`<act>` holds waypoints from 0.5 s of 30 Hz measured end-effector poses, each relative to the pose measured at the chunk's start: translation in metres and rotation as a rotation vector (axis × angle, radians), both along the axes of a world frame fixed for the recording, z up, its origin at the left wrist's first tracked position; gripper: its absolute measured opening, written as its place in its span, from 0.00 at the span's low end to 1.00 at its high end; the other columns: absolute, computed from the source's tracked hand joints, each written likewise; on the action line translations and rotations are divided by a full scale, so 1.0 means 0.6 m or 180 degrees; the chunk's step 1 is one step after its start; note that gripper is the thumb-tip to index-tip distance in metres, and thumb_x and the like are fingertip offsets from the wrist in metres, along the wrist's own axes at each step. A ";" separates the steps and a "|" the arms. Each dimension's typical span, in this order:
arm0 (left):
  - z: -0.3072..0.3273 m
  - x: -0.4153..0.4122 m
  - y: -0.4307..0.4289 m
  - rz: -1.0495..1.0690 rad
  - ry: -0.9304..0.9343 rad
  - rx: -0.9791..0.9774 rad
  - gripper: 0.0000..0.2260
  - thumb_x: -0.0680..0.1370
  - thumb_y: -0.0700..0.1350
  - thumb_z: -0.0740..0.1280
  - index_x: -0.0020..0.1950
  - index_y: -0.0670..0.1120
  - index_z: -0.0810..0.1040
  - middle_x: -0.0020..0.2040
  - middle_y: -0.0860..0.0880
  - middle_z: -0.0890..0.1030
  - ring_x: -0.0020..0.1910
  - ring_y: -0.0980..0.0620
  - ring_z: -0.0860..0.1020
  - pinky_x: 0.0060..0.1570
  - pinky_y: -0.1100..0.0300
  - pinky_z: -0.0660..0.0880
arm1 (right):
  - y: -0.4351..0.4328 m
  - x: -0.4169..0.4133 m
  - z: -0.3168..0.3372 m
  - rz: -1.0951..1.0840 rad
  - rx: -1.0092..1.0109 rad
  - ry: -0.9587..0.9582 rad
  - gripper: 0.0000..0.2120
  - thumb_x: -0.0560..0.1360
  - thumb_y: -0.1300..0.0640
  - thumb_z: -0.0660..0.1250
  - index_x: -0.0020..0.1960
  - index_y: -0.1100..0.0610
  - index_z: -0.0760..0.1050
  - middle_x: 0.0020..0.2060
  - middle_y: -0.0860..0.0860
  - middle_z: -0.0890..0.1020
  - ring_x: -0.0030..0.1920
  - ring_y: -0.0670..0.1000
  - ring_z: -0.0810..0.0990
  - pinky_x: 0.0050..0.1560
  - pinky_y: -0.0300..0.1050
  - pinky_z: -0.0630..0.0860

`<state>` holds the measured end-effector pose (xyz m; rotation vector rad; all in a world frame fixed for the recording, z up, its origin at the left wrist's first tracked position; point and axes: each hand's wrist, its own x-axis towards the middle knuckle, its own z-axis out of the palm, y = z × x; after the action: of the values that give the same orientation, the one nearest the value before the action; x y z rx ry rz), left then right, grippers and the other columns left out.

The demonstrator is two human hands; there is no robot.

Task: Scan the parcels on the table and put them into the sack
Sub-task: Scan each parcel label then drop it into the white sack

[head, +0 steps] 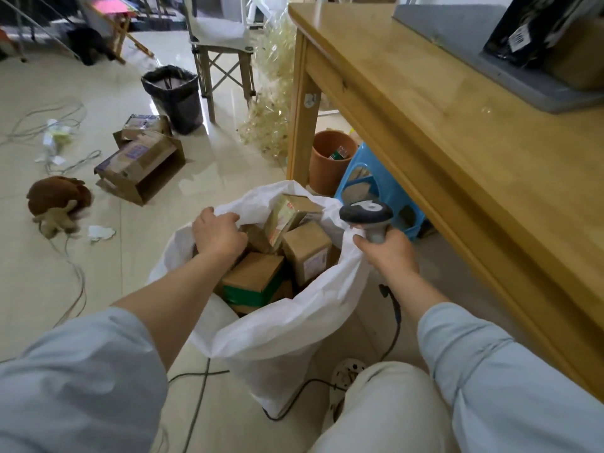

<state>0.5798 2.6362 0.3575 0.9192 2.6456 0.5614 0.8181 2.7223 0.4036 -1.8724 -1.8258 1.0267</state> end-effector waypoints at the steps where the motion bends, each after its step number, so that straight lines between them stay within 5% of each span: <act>1: 0.012 0.014 0.007 -0.0062 -0.0060 0.0068 0.18 0.78 0.43 0.68 0.68 0.51 0.75 0.73 0.43 0.63 0.72 0.42 0.62 0.72 0.46 0.62 | -0.002 0.004 0.007 -0.0031 -0.0015 0.0120 0.16 0.73 0.46 0.70 0.53 0.57 0.75 0.45 0.55 0.83 0.49 0.57 0.82 0.56 0.53 0.77; 5: 0.071 0.075 0.033 -0.0406 -0.0059 0.0195 0.15 0.77 0.45 0.68 0.64 0.49 0.78 0.69 0.43 0.68 0.68 0.42 0.67 0.69 0.50 0.66 | -0.018 0.020 0.055 -0.0129 -0.0246 0.0785 0.13 0.73 0.51 0.71 0.47 0.61 0.77 0.29 0.54 0.80 0.29 0.52 0.79 0.40 0.51 0.81; 9: 0.133 0.141 0.053 -0.0774 0.0001 0.0379 0.18 0.76 0.44 0.69 0.66 0.48 0.77 0.68 0.43 0.69 0.67 0.43 0.68 0.68 0.51 0.66 | -0.046 0.052 0.126 -0.0314 -0.0616 0.1281 0.14 0.74 0.53 0.72 0.49 0.63 0.76 0.28 0.56 0.79 0.25 0.51 0.78 0.29 0.43 0.78; 15: 0.253 0.271 0.078 -0.1578 0.0221 0.0684 0.16 0.76 0.50 0.67 0.64 0.52 0.78 0.61 0.44 0.76 0.60 0.44 0.74 0.59 0.50 0.73 | -0.087 0.156 0.247 -0.0482 -0.0824 0.1864 0.11 0.75 0.56 0.71 0.45 0.64 0.75 0.31 0.58 0.78 0.27 0.53 0.78 0.32 0.46 0.78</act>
<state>0.7423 2.6827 0.5090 1.6168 2.3072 0.6983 0.9115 2.6701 0.5518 -1.5708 -1.2424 1.6038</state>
